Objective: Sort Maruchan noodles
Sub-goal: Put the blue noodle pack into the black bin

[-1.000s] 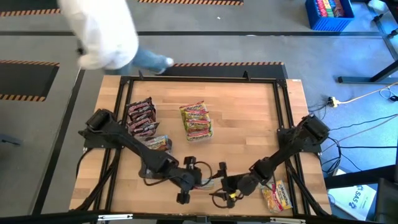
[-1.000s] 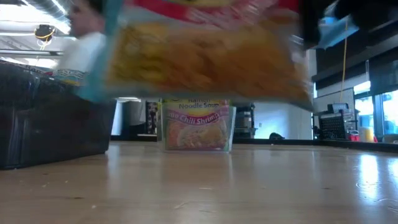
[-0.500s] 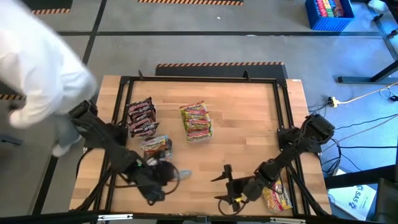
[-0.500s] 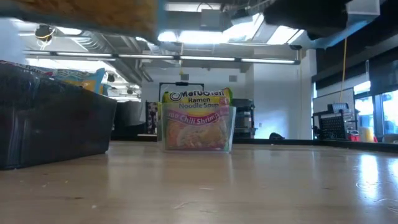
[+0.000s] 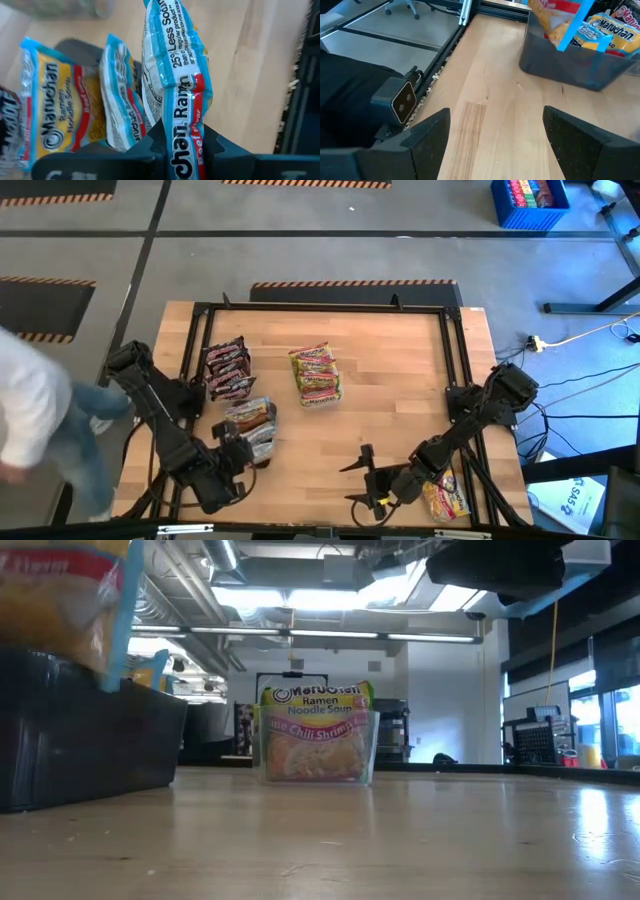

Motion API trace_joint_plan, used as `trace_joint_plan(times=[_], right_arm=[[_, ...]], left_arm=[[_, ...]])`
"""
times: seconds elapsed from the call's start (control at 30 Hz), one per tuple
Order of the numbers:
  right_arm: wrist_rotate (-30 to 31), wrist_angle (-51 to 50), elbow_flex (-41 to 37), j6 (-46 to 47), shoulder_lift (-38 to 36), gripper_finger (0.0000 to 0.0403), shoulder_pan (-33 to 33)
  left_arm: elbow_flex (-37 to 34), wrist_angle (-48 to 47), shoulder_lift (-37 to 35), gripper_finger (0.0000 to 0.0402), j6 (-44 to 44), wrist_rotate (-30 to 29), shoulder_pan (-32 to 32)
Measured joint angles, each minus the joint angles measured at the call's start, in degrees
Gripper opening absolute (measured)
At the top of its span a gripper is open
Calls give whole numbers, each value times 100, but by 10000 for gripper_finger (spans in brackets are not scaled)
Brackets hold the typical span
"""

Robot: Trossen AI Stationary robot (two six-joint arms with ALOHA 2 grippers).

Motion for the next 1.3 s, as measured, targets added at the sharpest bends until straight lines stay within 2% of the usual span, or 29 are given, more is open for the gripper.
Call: trace_joint_plan(times=[0.2, 0.37, 0.73, 0.9, 1.1, 1.3], right_arm=[[0, 7, 0, 0, 0, 301, -2], [0, 4, 0, 42, 0, 301, -2], [0, 2, 0, 37, 0, 301, -19], [-35, 145, 65, -98, 8, 301, -380], [-673, 45, 782, -660, 453, 301, -1119], [-970, -785, 2132, -1257, 1127, 301, -1754]], left_arm=[[-493, 19, -9, 39, -254, -224, 132], [-513, -18, -9, 39, 11, -367, 240], [-526, -604, 0, 39, 5, -1038, 249], [-526, -627, 2, 39, 42, -1161, 249], [-561, -663, 2, 39, 21, -1306, 252], [-583, -785, 1, 39, 278, -1428, 288]])
